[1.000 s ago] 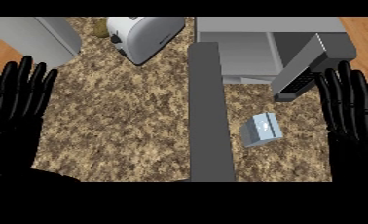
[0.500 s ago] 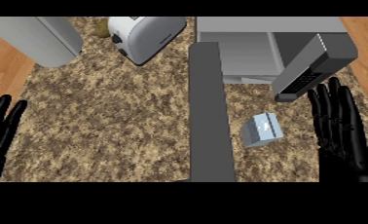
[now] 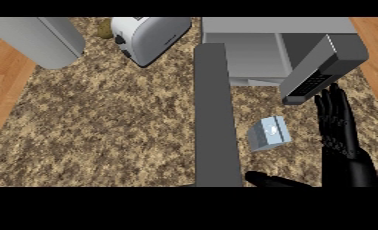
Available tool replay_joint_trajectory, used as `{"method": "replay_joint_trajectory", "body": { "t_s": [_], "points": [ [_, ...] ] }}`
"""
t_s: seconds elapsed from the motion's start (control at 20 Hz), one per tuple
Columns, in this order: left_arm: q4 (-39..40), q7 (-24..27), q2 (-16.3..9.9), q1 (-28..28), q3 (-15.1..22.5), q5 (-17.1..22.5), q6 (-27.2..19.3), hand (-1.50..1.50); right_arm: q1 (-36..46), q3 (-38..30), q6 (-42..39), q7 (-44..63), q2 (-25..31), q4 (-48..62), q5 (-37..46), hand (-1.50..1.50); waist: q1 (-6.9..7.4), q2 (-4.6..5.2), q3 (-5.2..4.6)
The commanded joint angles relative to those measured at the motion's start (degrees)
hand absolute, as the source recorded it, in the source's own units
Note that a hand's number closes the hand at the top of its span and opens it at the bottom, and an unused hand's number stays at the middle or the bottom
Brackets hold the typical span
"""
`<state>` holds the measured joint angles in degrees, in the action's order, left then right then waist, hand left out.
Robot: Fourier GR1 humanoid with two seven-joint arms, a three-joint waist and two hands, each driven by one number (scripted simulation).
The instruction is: Pick up the milk, place it into the microwave and close the microwave
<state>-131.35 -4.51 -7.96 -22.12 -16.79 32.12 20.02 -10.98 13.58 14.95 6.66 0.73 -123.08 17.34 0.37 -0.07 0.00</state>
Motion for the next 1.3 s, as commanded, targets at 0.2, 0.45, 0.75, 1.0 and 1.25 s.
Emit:
{"method": "replay_joint_trajectory", "body": {
  "t_s": [0.2, 0.45, 0.75, 1.0, 1.25],
  "points": [
    [-4.6, -1.8, 0.6, -4.2, -3.8, 4.4, 2.3, -1.50, -1.3, -2.0, 7.5, -10.8, -0.7, 17.1, -1.0, -1.50, 0.30, 0.06, 0.04],
    [0.4, -0.1, -2.9, -4.8, -10.9, 11.6, 8.1, -1.50, -2.4, -8.3, 3.1, -20.3, 0.0, 26.6, -7.8, -1.50, 0.24, 0.02, 0.04],
    [-3.4, -2.3, -0.3, -6.2, -10.8, 11.4, 7.2, -1.50, -2.5, -12.6, 1.9, -28.7, 1.3, 37.6, -9.6, -1.50, 0.09, 0.02, 0.05],
    [-6.0, -2.6, 3.0, -10.8, -10.9, 11.7, 10.4, -1.50, 2.3, -15.9, 1.1, -37.1, 1.9, 51.1, -10.3, -1.50, 0.36, 0.03, 0.05],
    [-2.3, -3.7, 1.4, -5.7, -12.4, 11.4, 10.1, -1.50, 8.8, -18.3, 1.3, -43.5, 1.9, 62.2, -10.7, -1.50, 0.05, 0.10, 0.04]
  ]
}}
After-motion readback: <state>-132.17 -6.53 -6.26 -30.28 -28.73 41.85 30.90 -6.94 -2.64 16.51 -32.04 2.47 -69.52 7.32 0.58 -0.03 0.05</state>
